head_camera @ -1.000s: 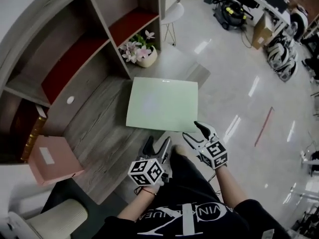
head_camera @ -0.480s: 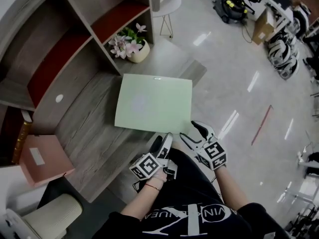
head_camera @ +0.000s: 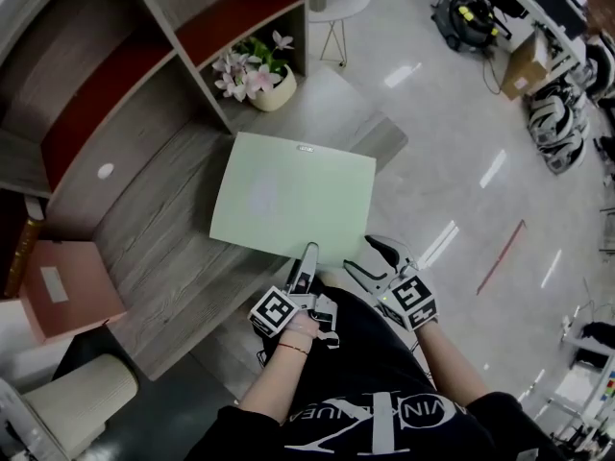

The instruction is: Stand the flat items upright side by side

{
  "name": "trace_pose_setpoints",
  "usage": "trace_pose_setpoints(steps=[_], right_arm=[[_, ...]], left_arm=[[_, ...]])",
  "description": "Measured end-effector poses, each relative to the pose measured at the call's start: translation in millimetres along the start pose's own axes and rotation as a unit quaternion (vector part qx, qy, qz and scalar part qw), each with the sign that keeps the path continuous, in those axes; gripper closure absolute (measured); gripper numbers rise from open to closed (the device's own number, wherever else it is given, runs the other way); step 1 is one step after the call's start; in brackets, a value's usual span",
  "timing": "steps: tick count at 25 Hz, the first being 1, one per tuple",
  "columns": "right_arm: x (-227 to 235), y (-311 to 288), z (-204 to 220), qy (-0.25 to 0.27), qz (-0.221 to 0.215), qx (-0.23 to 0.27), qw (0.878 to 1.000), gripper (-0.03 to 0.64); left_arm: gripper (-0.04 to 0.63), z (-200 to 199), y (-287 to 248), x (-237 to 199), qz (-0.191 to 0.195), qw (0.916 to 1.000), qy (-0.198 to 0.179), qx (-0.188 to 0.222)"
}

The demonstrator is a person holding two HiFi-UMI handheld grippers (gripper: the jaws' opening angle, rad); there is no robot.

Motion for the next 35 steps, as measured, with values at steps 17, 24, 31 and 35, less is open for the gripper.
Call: trace_pose_setpoints(steps=[17,24,31,35], right_arm=[[49,14,7,-0.056,0.031,0.008,0.998,0.351],[53,12,11,-0.068,0.026,0.005,0.997,0.351],[56,10,13,-0.079,0.019,0.004,0.997,0.351],[53,15,6,-0.054,0.002,0.017,0.998,0.357]], left_arm=[[0.302,67,-4,2,0.023,0.9978,0.022,-0.058],[0.229,38,-1,-15,0.035,0.9968,0.067,0.028],[0.270,15,-7,-10,0.074,0.9885,0.102,0.084],[0.276,17,-2,-2,0.071,0.9870,0.114,0.088]])
Point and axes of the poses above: the fingertips, and each gripper's own axes: y backward along the fingers, x to its right, z out of its underside, the point moved 6 cm from there along y, backward along the fingers
